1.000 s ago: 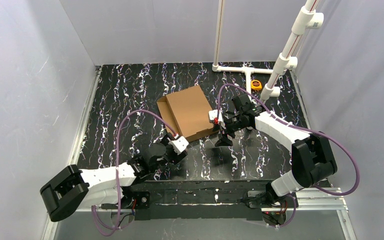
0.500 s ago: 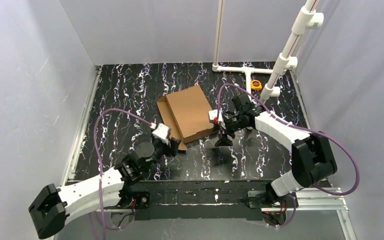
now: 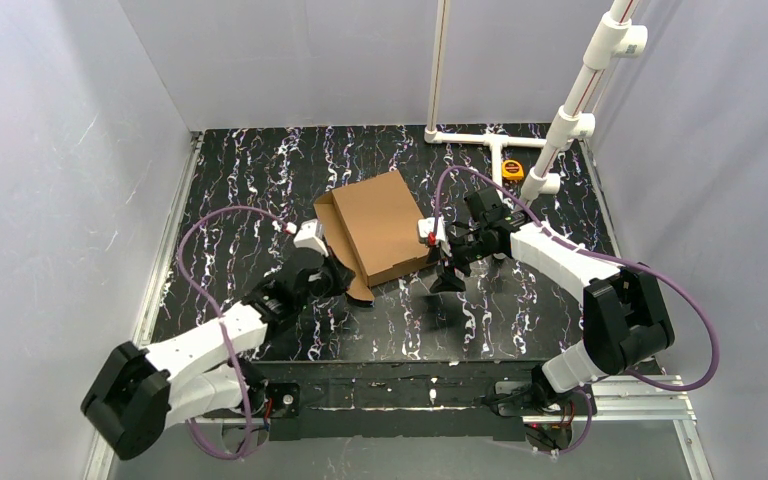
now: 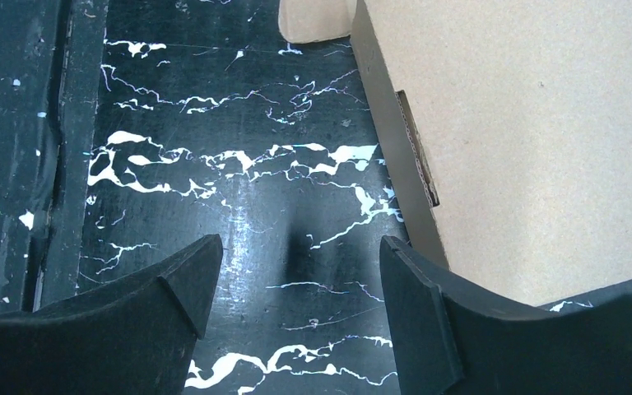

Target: Fold the paper box

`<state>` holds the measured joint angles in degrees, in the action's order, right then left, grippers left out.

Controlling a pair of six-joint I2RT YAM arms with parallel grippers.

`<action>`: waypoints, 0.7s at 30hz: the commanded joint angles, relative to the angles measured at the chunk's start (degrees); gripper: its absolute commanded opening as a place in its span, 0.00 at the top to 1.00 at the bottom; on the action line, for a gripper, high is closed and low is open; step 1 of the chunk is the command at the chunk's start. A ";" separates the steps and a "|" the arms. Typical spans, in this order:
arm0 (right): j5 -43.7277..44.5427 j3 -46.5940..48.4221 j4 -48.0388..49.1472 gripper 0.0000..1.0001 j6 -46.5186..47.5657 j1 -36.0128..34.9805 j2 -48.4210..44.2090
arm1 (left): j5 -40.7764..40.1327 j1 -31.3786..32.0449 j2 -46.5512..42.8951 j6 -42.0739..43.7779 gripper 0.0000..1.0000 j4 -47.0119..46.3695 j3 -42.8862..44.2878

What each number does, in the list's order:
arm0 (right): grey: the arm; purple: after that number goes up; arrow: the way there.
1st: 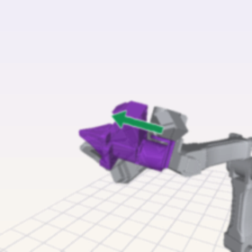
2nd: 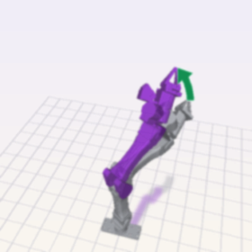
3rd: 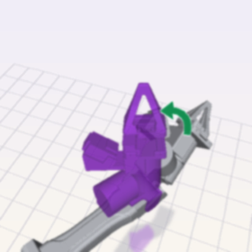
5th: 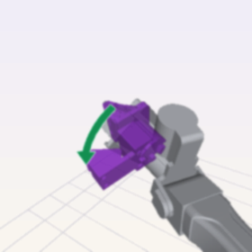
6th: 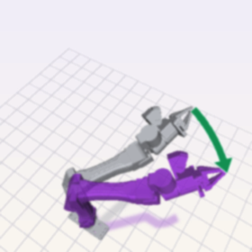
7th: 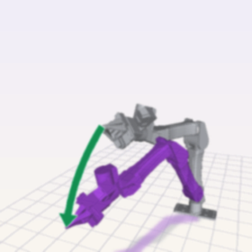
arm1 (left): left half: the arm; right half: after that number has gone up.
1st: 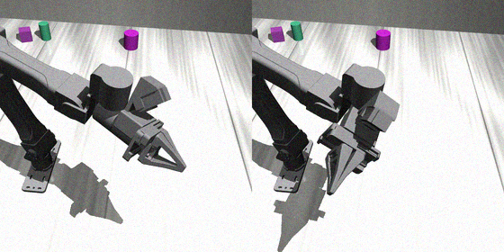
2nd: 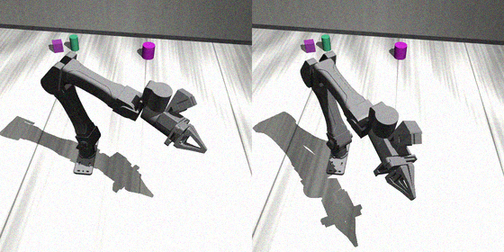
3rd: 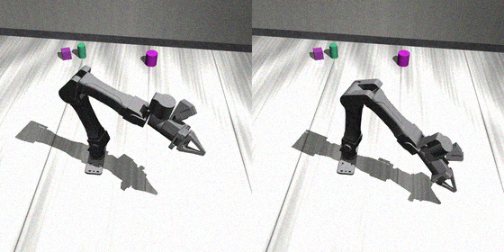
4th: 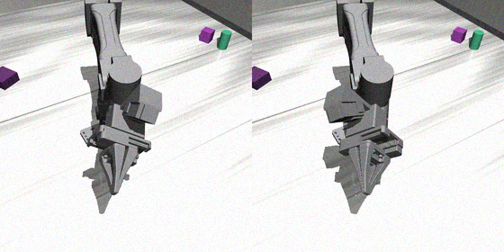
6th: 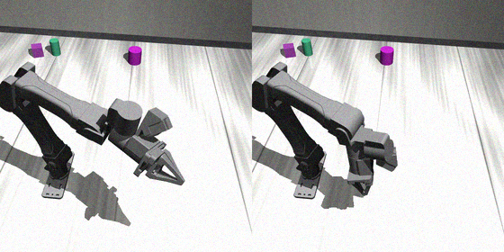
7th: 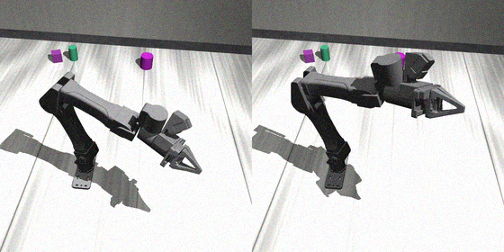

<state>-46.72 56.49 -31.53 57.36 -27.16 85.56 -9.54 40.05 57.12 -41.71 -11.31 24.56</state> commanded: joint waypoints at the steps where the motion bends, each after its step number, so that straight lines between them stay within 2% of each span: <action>1: -0.29 1.57 0.90 0.22 -0.67 0.44 0.06 | 3.05 -0.33 6.89 -5.54 1.00 3.04 6.29; 7: -0.09 1.62 0.77 0.22 -0.69 0.57 0.07 | 4.46 -0.33 16.86 -5.87 1.00 3.21 10.64; 21: 0.29 1.74 0.70 0.22 -0.67 1.21 -0.08 | 9.19 -0.34 28.19 -1.57 1.00 2.70 20.66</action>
<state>-45.95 56.49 -31.44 57.10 -26.57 85.56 -2.20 39.90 84.95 -46.17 -8.93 41.50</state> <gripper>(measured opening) 0.784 0.007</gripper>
